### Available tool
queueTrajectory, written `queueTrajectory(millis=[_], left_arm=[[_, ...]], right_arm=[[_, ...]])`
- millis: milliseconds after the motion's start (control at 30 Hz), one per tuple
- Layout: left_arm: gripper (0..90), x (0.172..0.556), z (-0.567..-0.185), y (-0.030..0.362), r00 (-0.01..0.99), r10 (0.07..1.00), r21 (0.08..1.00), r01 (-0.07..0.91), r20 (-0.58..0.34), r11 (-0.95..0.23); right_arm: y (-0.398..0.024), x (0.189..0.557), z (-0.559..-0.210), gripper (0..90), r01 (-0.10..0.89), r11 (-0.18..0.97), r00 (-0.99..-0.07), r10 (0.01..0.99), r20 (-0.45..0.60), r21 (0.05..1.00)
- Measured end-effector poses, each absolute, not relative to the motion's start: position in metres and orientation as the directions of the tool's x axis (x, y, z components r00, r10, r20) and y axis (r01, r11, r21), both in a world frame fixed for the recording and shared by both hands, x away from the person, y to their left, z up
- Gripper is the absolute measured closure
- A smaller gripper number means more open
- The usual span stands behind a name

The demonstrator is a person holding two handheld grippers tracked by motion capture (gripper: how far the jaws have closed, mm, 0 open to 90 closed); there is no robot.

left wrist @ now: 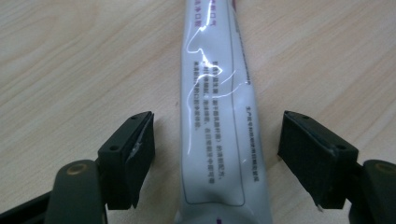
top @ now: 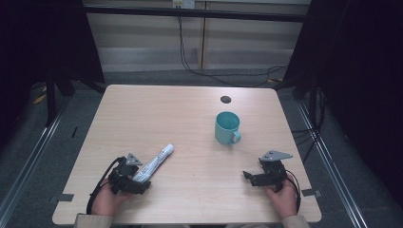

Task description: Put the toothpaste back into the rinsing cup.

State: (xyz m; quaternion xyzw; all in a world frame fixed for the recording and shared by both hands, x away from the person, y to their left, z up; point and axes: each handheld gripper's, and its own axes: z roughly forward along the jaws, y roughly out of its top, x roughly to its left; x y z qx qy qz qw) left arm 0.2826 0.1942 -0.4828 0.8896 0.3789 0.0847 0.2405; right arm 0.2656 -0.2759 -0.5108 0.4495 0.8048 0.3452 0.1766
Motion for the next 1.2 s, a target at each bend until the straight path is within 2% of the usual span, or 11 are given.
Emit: queueTrajectory(millis=[400,733,833,933,1100,1200], left_arm=[[33.0,0.298,-0.469,0.183,0.714,0.700,0.363,0.651,0.006,-0.667],[38.1,0.301,-0.471,0.185,0.698,0.715,0.305,0.689,-0.034,-0.657],[42.4,0.301,-0.469,0.182,0.701,0.712,0.280,0.692,-0.038,-0.665],[52.7,0.304,-0.467,0.178,0.716,0.697,0.260,0.680,-0.035,-0.685],[56.1,0.307,-0.466,0.176,0.708,0.705,0.233,0.692,-0.037,-0.683],[61.1,0.307,-0.466,0.177,0.722,0.691,0.243,0.675,-0.025,-0.697]], right_arm=[[-0.276,0.266,-0.511,11.7,0.602,0.357,-0.533,0.846,0.027,0.714],[-0.276,0.266,-0.511,11.7,0.601,0.358,-0.534,0.845,0.026,0.715],[-0.276,0.266,-0.511,11.7,0.602,0.357,-0.533,0.845,0.027,0.714],[-0.276,0.266,-0.511,11.7,0.602,0.357,-0.533,0.845,0.027,0.714],[-0.276,0.266,-0.511,11.7,0.602,0.357,-0.534,0.845,0.027,0.715],[-0.276,0.266,-0.511,11.7,0.602,0.357,-0.533,0.845,0.027,0.715]])
